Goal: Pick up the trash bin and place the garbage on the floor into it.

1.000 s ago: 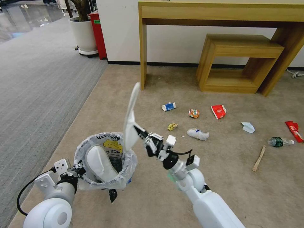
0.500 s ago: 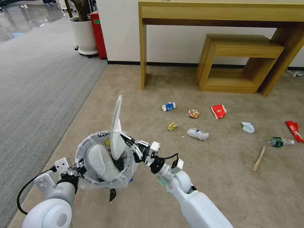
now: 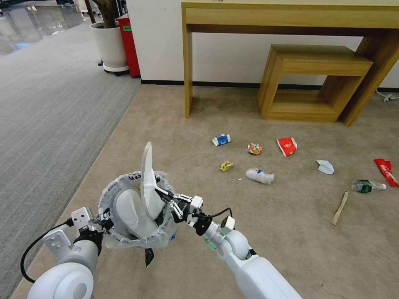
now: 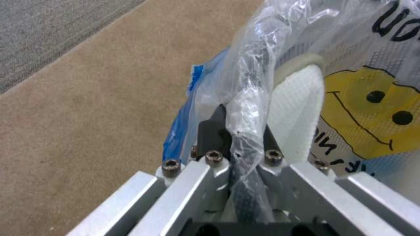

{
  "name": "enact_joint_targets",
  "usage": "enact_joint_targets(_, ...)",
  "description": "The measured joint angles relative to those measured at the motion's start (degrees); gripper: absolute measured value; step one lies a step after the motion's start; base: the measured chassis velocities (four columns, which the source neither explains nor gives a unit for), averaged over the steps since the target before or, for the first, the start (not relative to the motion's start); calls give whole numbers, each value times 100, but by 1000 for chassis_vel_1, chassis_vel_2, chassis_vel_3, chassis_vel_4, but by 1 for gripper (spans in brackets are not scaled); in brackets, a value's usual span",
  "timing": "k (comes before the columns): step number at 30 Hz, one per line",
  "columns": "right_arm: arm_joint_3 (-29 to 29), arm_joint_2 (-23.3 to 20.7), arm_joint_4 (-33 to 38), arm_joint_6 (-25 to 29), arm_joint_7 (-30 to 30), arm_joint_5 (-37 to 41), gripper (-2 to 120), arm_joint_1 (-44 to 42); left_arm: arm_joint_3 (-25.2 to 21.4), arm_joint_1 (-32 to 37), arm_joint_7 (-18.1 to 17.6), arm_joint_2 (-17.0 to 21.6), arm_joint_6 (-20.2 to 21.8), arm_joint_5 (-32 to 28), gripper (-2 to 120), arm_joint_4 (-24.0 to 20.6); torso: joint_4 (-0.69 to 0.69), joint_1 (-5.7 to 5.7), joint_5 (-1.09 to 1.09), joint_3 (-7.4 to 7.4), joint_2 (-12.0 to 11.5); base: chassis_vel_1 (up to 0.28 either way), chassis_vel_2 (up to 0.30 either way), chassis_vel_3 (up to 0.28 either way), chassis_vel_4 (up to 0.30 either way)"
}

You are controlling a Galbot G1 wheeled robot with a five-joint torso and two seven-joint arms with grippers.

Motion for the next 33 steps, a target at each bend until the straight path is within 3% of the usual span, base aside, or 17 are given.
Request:
enact_joint_targets(10, 392, -263, 508, -149, -116, -3, 60, -298, -19, -54, 9, 37, -5, -41, 1, 34, 0, 0, 0, 0, 0, 0, 0, 0, 0)
enact_joint_targets(13, 674, -319, 901, -154, 335, 19, 76, -448, -159, -144, 8, 113, -5, -186, 1, 110, 0, 0, 0, 0, 0, 0, 0, 0, 0)
enact_joint_targets(14, 674, -319, 901, -154, 335, 19, 76, -448, -159, -144, 8, 113, -5, -186, 1, 110, 0, 0, 0, 0, 0, 0, 0, 0, 0)
enact_joint_targets(17, 1151, -337, 1315, -338, 1438, -144, 89, -652, -276, -202, -2, 214, -26, -277, 1, 226, 0, 0, 1, 0, 0, 0, 0, 0, 0)
enact_joint_targets(19, 1151, -337, 1315, -338, 1438, -144, 89, -652, -276, -202, -2, 214, -26, -277, 1, 226, 0, 0, 1, 0, 0, 0, 0, 0, 0)
enact_joint_targets(22, 2458, -411, 1940, -743, 3169, -1259, 100, -1241, -362, -234, -107, 269, -62, -311, 1, 398, 0, 0, -1, 0, 0, 0, 0, 0, 0)
enact_joint_targets(23, 2458, -411, 1940, -743, 3169, -1259, 100, -1241, -362, -234, -107, 269, -62, -311, 1, 398, 0, 0, -1, 0, 0, 0, 0, 0, 0)
enact_joint_targets(25, 2863, -365, 2099, -888, 4057, -1596, 100, -1564, -365, -237, -136, 265, -62, -342, 1, 403, 0, 0, 1, 0, 0, 0, 0, 0, 0)
enact_joint_targets(29, 3394, -252, 2176, -987, 4433, -1925, 100, -1867, -345, -232, -139, 256, -109, -356, 1, 391, -1, 0, 1, 0, 0, 0, 0, 0, 0)
enact_joint_targets(33, 3873, -214, 2268, -965, 4441, -2065, 100, -2167, -365, -275, -129, 245, -240, -361, 1, 472, 0, 0, 0, 0, 0, 0, 0, 0, 0)
